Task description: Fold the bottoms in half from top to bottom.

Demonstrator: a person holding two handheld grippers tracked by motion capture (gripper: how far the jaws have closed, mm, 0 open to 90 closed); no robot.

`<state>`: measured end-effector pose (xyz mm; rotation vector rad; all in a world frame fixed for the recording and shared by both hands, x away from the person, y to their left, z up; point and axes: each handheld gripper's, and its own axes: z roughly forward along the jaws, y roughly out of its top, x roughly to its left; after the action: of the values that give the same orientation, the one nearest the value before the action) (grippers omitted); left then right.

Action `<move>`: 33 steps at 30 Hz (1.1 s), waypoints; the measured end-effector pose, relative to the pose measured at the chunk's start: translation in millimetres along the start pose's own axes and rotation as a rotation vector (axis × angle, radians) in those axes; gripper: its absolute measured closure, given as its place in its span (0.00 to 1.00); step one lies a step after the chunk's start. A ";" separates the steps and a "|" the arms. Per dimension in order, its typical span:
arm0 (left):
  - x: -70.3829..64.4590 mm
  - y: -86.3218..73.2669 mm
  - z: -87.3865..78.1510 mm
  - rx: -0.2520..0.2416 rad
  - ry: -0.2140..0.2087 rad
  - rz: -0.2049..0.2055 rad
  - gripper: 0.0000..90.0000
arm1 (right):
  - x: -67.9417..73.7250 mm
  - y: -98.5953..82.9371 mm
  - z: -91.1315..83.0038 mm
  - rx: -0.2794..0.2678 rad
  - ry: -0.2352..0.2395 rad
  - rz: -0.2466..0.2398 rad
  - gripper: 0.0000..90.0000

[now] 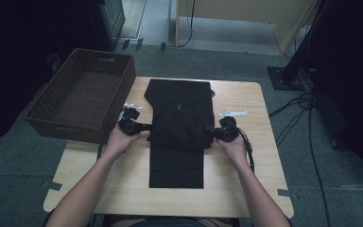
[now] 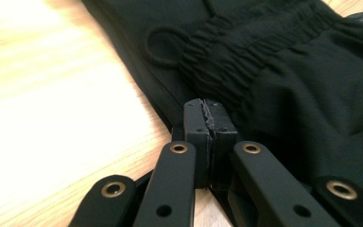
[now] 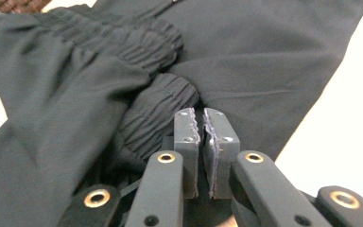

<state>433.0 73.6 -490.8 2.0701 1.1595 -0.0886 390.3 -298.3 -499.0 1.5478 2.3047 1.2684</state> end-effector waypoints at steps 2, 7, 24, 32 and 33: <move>1.0 -0.3 6.5 0.013 -0.008 0.003 1.00 | -2.0 -0.4 6.1 0.017 -0.004 -0.002 0.97; 1.3 -1.6 15.0 0.012 -0.026 -0.005 1.00 | -3.4 -1.7 16.6 0.045 -0.006 -0.012 1.00; -2.3 -3.5 23.7 -0.022 -0.032 -0.005 0.93 | 16.5 -0.4 37.4 -0.014 0.050 -0.057 0.90; -9.0 -5.6 6.5 -0.020 -0.088 -0.002 0.71 | 17.4 0.3 16.8 -0.072 0.106 -0.052 0.70; -11.8 -5.9 3.2 -0.024 -0.086 0.012 0.70 | 18.3 -0.7 14.4 -0.075 0.106 -0.058 0.70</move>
<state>422.5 65.1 -491.8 2.0319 1.0917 -0.1557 388.0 -275.4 -502.3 1.4128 2.3166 1.4373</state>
